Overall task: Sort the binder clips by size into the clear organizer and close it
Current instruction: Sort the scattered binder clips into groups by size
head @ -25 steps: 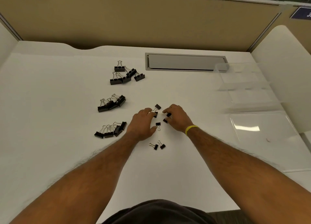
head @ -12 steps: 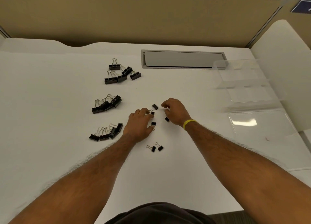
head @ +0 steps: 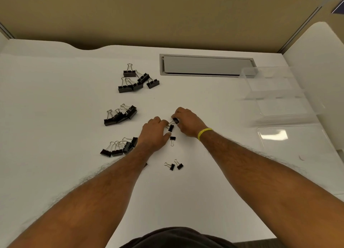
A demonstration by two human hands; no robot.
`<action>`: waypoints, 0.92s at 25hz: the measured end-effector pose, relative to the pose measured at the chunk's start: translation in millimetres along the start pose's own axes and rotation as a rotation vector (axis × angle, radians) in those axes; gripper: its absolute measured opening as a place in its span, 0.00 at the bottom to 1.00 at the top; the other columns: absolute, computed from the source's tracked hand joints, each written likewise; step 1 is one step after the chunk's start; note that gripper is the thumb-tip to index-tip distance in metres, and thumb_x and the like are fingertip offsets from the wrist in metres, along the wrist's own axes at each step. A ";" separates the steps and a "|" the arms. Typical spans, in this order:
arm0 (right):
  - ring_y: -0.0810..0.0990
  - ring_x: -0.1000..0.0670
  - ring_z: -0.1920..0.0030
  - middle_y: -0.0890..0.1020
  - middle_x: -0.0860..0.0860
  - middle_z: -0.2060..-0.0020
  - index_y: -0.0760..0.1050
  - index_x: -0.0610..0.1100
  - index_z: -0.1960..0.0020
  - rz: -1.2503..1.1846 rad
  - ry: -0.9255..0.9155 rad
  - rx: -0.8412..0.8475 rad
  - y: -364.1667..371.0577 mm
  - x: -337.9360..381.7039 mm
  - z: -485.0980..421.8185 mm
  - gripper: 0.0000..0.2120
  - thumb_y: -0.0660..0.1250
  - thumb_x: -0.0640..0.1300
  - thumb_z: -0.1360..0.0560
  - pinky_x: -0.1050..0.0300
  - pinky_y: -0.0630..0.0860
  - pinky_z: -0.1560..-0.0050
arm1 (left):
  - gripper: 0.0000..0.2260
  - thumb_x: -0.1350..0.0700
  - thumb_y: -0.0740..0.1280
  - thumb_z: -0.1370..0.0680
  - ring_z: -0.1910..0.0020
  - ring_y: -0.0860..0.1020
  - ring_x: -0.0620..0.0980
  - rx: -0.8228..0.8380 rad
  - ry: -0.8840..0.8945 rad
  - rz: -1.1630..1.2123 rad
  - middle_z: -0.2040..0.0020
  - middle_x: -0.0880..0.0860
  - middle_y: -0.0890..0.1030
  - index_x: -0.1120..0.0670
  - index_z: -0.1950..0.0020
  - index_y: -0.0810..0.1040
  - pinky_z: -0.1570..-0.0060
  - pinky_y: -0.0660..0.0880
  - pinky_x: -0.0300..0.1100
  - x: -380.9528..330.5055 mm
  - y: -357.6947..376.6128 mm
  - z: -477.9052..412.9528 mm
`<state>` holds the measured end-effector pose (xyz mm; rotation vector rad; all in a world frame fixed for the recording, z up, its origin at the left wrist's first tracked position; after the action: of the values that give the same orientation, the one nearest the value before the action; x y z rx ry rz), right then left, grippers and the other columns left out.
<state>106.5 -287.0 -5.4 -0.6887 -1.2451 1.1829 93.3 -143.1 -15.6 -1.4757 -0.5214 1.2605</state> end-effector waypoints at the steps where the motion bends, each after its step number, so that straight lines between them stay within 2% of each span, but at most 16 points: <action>1: 0.75 0.44 0.44 0.76 0.46 0.44 0.77 0.42 0.38 -0.015 0.029 -0.020 -1.4 -1.7 0.0 0.15 0.63 0.37 0.24 0.51 0.75 0.45 | 0.20 0.46 0.65 0.23 0.40 0.72 0.54 0.006 -0.002 0.010 0.39 0.54 0.74 0.51 0.32 0.72 0.41 0.70 0.49 -2.2 0.4 -1.5; 5: 0.77 0.45 0.47 0.77 0.46 0.47 0.77 0.42 0.41 -0.052 0.126 -0.064 -7.6 -10.6 4.6 0.14 0.66 0.44 0.25 0.50 0.76 0.47 | 0.19 0.47 0.66 0.23 0.42 0.73 0.54 0.070 -0.013 0.050 0.41 0.54 0.72 0.51 0.34 0.73 0.47 0.74 0.48 -8.5 4.2 -8.0; 9: 0.77 0.49 0.51 0.78 0.48 0.49 0.78 0.42 0.42 -0.196 0.185 -0.183 -14.9 -19.0 13.8 0.14 0.69 0.46 0.26 0.56 0.74 0.51 | 0.15 0.49 0.66 0.22 0.44 0.73 0.53 0.109 -0.004 0.086 0.41 0.53 0.71 0.52 0.37 0.75 0.49 0.72 0.46 -8.7 4.4 -12.4; 14: 0.76 0.54 0.58 0.78 0.50 0.52 0.79 0.44 0.45 -0.381 0.198 -0.271 -14.9 -17.7 29.7 0.12 0.71 0.45 0.27 0.59 0.74 0.53 | 0.15 0.49 0.68 0.23 0.46 0.75 0.51 0.040 0.030 0.166 0.40 0.52 0.71 0.52 0.39 0.74 0.50 0.73 0.46 2.2 -4.5 -5.8; 17: 0.76 0.56 0.60 0.79 0.50 0.54 0.80 0.43 0.46 -0.519 0.222 -0.254 -6.9 -5.6 36.0 0.11 0.73 0.44 0.28 0.62 0.73 0.55 | 0.16 0.47 0.69 0.24 0.52 0.75 0.50 -0.005 0.056 0.238 0.41 0.50 0.69 0.52 0.40 0.74 0.52 0.75 0.45 3.9 -11.7 5.2; 19: 0.79 0.54 0.59 0.82 0.49 0.56 0.81 0.42 0.49 -0.737 0.271 -0.197 0.2 4.9 41.0 0.09 0.72 0.44 0.28 0.61 0.74 0.55 | 0.14 0.48 0.70 0.24 0.55 0.76 0.47 -0.041 0.049 0.375 0.42 0.49 0.71 0.52 0.42 0.74 0.56 0.74 0.41 3.2 -16.2 14.4; 21: 0.81 0.52 0.60 0.84 0.49 0.58 0.81 0.43 0.52 -0.955 0.295 -0.136 5.0 17.3 46.5 0.05 0.71 0.43 0.27 0.60 0.76 0.58 | 0.13 0.49 0.71 0.24 0.56 0.78 0.43 -0.057 -0.017 0.538 0.45 0.48 0.76 0.52 0.44 0.75 0.60 0.72 0.35 6.2 -19.3 24.6; 23: 0.80 0.53 0.62 0.83 0.50 0.60 0.81 0.43 0.52 -1.068 0.293 -0.089 7.9 31.0 51.6 0.04 0.70 0.41 0.26 0.61 0.75 0.62 | 0.12 0.49 0.72 0.25 0.55 0.79 0.43 -0.062 -0.096 0.654 0.47 0.47 0.79 0.53 0.45 0.77 0.63 0.73 0.32 13.3 -22.4 36.4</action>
<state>52.1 -265.6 10.8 -0.1627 -1.1557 0.1375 72.1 -108.8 3.8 -1.7125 -0.1300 1.8382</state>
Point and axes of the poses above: each hand's wrist, its own z-axis away from the middle knuckle, its own y-axis out of the palm, x = y × z, the point moved 5 cm from there along -z, towards the middle knuckle
